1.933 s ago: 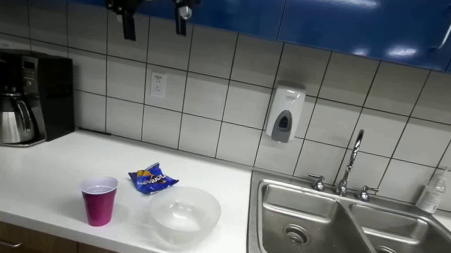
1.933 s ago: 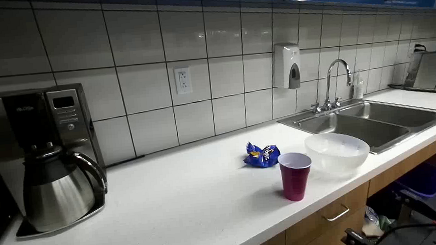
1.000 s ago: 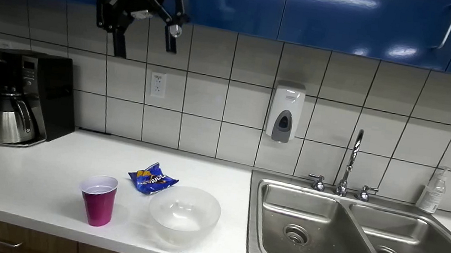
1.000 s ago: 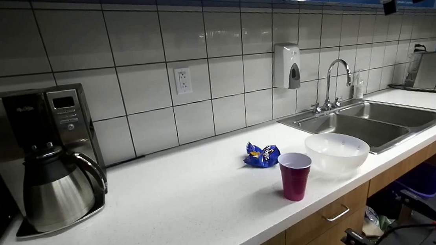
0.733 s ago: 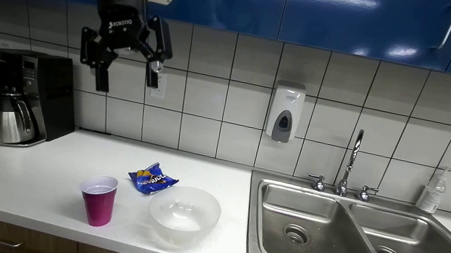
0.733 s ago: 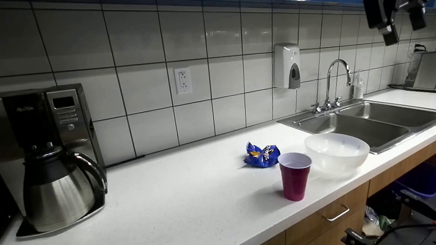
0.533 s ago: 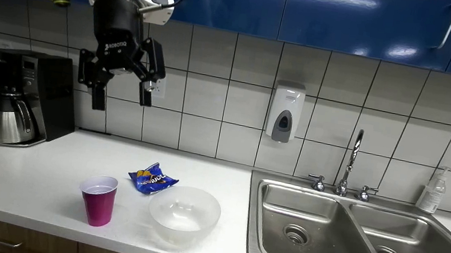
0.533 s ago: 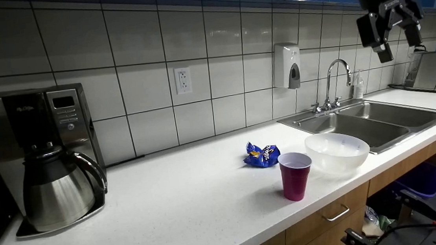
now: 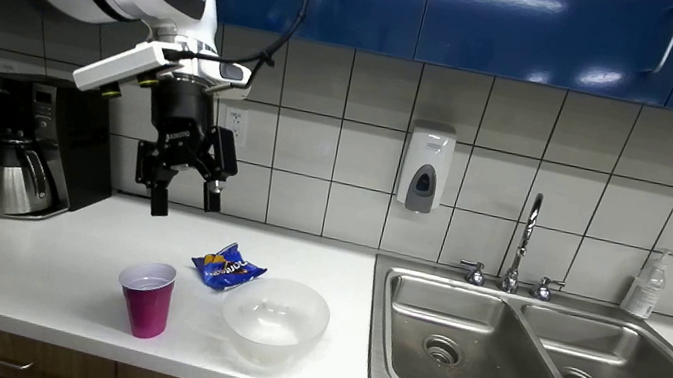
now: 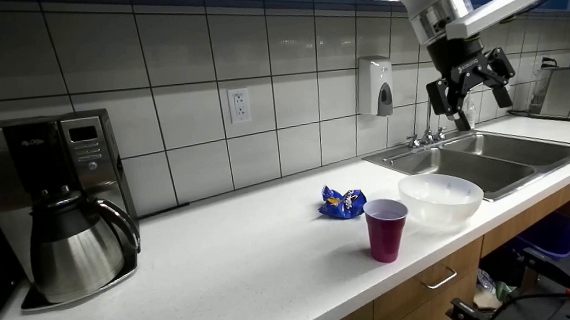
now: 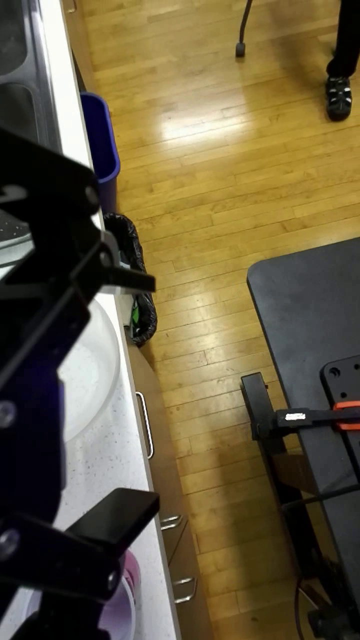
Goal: Pick up the blue packet of Doritos and put it in the clear bowl
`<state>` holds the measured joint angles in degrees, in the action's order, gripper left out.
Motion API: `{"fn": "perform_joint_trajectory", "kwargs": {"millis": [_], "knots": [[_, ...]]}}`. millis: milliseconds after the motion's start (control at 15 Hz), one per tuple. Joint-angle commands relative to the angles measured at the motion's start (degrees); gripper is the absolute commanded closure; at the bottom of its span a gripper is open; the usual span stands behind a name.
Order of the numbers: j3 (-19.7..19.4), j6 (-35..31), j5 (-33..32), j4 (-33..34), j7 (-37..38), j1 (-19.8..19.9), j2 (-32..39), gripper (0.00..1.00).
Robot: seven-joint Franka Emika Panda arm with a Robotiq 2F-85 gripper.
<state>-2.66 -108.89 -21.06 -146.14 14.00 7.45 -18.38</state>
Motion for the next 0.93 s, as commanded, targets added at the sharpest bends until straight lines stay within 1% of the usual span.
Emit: {"fn": "perform_joint_trajectory", "kwargs": {"millis": [0,267,467,867], "knots": [[1.4,-2.8,1.1,5.1,6.6,-0.4,9.7,0.0],[0.8,-6.7,3.1,9.7,11.0,-1.4,17.0,0.0],[0.3,-9.1,5.3,13.5,13.5,-2.0,21.5,0.0],[-0.9,-12.9,7.8,21.4,17.8,-3.7,31.8,0.0]]}}
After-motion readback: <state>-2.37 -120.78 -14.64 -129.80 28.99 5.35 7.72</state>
